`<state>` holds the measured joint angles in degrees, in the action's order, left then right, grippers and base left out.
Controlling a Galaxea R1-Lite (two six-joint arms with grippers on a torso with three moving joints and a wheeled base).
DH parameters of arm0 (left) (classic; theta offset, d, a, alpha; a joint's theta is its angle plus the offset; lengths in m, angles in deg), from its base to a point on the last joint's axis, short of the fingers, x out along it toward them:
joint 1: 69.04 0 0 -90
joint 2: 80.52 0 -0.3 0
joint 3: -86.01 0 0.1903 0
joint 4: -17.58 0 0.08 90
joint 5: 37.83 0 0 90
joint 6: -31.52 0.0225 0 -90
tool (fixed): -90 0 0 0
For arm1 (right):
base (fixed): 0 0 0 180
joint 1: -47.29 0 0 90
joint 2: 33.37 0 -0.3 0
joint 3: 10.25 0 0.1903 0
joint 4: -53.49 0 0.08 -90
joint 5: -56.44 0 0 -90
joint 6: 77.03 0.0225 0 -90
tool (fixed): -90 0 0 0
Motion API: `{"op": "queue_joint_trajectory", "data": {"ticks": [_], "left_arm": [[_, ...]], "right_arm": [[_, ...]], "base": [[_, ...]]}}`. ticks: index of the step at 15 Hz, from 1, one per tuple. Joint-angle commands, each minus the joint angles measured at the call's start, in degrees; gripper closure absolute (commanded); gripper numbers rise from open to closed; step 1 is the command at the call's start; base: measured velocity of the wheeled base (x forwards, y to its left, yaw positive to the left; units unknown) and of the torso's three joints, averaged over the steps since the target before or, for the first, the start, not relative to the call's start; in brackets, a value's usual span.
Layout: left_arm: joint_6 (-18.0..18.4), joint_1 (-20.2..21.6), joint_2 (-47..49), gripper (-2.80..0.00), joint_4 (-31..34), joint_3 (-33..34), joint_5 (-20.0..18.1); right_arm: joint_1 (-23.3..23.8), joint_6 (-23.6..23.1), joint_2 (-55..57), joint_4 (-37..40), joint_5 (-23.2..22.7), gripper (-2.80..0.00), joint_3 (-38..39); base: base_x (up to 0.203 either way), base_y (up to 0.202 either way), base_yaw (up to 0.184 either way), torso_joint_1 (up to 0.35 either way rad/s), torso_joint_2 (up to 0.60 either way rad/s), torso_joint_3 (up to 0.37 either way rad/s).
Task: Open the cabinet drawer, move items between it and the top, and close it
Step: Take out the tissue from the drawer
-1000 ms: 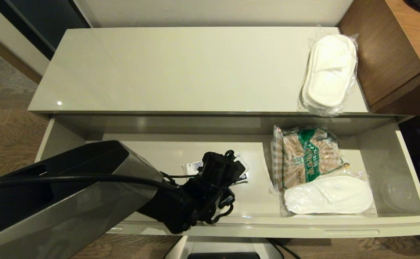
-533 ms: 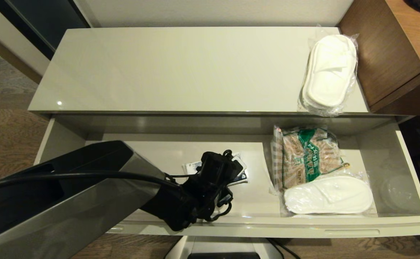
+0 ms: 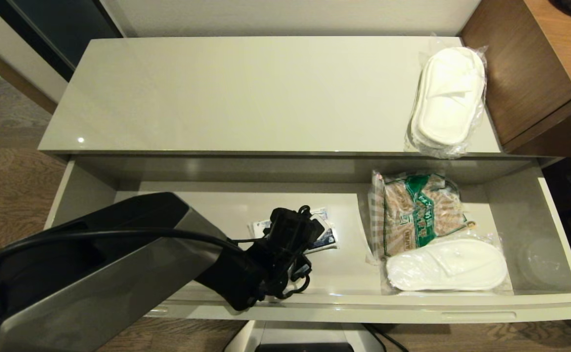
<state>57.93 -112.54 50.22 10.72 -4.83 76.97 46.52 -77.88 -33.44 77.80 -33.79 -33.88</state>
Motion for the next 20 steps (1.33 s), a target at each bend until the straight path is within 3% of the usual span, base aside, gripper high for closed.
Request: {"op": "queue_joint_trajectory", "data": {"ticks": [1,20], "left_arm": [[0.1,0.4,1.3,-2.8,-0.2,-0.2,0.2],[0.0,1.7,2.9,-2.8,-0.2,-0.2,0.4]], "right_arm": [[0.0,0.0,-0.9,0.0,0.0,0.0,0.0],[0.0,0.0,-0.9,0.0,0.0,0.0,0.0]], "base": [[0.0,0.0,0.0,0.0,0.0,0.0],[0.0,0.0,0.0,0.0,0.0,0.0]]}}
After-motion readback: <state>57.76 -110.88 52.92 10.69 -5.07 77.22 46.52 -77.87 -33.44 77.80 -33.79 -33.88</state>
